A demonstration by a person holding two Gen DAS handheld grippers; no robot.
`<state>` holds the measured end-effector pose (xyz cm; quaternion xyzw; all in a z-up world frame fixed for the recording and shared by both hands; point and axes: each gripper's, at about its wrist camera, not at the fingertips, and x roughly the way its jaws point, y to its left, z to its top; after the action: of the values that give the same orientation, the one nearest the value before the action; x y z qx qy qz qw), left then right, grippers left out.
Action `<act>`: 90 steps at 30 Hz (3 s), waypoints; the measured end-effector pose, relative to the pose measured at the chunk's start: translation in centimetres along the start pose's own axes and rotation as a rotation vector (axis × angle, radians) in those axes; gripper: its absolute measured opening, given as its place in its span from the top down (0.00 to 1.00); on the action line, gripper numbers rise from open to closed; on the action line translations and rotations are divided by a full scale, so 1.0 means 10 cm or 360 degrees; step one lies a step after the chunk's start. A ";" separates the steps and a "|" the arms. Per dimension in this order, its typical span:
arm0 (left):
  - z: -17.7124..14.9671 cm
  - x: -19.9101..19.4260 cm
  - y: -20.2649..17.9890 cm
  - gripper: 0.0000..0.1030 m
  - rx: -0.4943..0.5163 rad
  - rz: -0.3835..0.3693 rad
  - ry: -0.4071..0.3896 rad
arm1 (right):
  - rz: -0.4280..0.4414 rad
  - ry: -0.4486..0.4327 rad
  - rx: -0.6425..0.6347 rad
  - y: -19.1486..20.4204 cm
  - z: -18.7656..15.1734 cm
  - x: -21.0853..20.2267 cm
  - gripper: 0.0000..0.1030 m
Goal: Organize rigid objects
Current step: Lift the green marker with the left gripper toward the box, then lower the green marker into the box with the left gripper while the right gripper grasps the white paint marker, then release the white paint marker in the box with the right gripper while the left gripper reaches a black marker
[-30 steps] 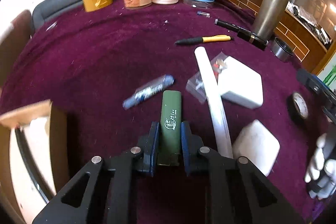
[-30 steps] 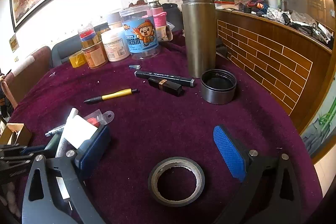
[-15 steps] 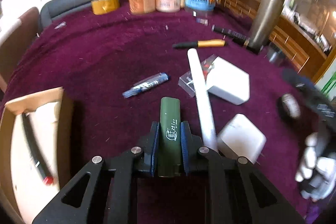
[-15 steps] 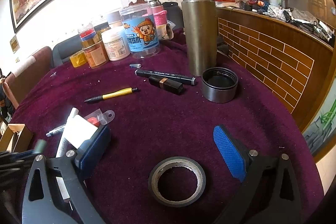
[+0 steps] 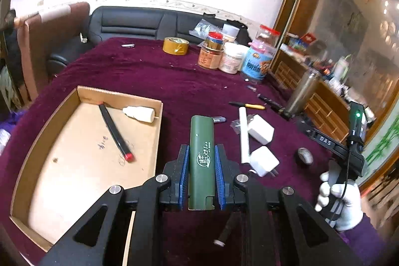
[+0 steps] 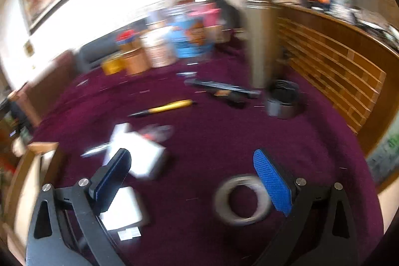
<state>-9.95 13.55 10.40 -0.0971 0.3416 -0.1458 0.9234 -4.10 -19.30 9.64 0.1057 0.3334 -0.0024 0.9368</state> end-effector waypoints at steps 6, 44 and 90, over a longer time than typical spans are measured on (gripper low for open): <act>-0.07 -0.17 0.16 0.84 -0.0106 -0.0113 -0.0025 | 0.0250 0.0363 -0.0178 0.73 0.08 0.43 0.53; 0.30 0.39 1.77 0.84 -0.0473 0.0183 0.0138 | 0.0924 0.0704 -0.0291 2.27 -0.12 0.54 0.88; -0.54 0.84 -0.67 0.30 0.0320 0.0109 0.0384 | 0.0253 -0.0027 0.0128 -0.21 -0.45 -0.02 0.03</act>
<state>-8.81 3.99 3.13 0.0258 0.4368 -0.1585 0.8851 -7.19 -20.45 5.92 0.1694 0.3156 0.0577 0.9319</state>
